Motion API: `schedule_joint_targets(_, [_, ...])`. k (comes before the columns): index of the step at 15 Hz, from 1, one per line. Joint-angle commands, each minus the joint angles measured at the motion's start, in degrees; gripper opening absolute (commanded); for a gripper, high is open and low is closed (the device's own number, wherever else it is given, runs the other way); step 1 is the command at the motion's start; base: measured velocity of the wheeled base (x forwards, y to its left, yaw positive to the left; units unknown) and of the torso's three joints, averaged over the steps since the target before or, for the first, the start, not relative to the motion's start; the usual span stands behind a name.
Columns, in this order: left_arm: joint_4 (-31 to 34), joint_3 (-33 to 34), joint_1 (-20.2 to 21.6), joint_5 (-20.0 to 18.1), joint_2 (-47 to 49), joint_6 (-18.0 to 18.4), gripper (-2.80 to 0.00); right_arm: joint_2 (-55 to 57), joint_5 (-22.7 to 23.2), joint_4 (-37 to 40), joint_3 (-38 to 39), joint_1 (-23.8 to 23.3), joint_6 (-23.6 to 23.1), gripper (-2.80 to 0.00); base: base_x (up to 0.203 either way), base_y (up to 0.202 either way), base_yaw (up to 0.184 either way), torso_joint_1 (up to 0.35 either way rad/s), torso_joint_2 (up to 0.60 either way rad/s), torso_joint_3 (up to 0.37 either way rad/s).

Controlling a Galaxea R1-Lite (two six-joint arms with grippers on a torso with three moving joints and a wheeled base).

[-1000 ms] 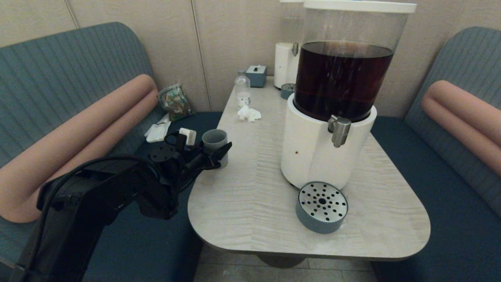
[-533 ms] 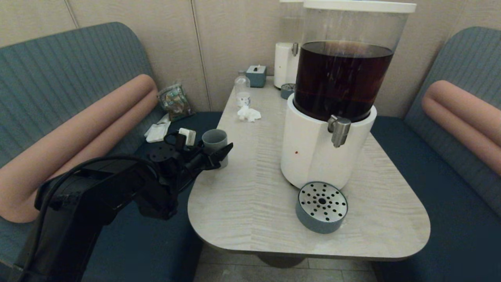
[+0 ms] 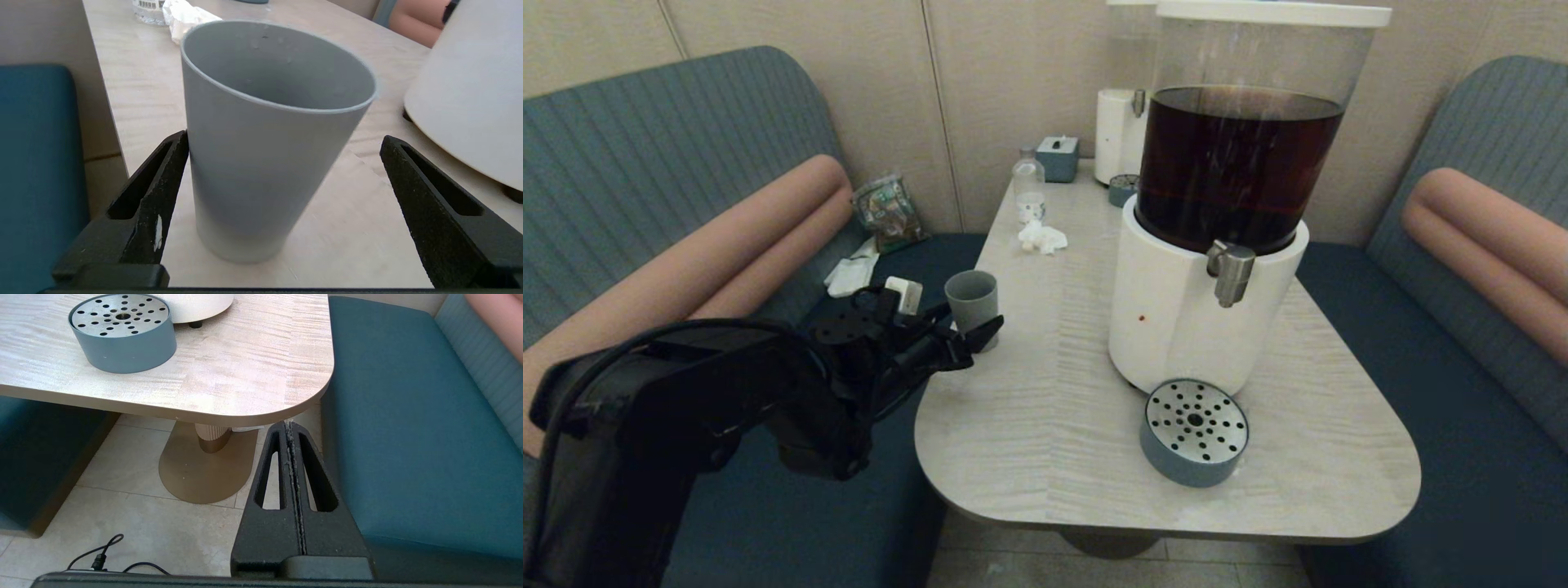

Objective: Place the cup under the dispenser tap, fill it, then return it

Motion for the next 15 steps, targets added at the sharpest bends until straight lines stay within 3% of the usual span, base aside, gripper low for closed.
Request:
schedule_joint_targets(1, [-0.5,3.5,0.0,-0.2,-3.8,0.1,0.0,0.0,0.0,0.0,0.0,0.0,0.0,-2.8,0.0,0.0,0.0,0.0,0.0,0.0])
schedule_joint_targets(12, [-0.5,30.3,-1.6,-2.8,-23.4,1.0,0.0,0.0,0.0,0.0,0.0,0.0,0.0,-2.8,0.0,0.0,0.0,0.0,0.0,0.0])
schedule_joint_targets(13, [-0.5,32.9,-1.8,-2.9,-26.8,1.0,-2.8,0.0,0.0,0.0,0.0,0.0,0.0,-2.8,0.0,0.0,0.0,0.0,0.0,0.0])
schedule_joint_targets(15, [-0.5,37.9,-1.9,-3.0,-35.6,0.8,-2.8,0.0,0.0,0.0,0.0,0.0,0.0,-2.8,0.0,0.0,0.0,0.0,0.0,0.0])
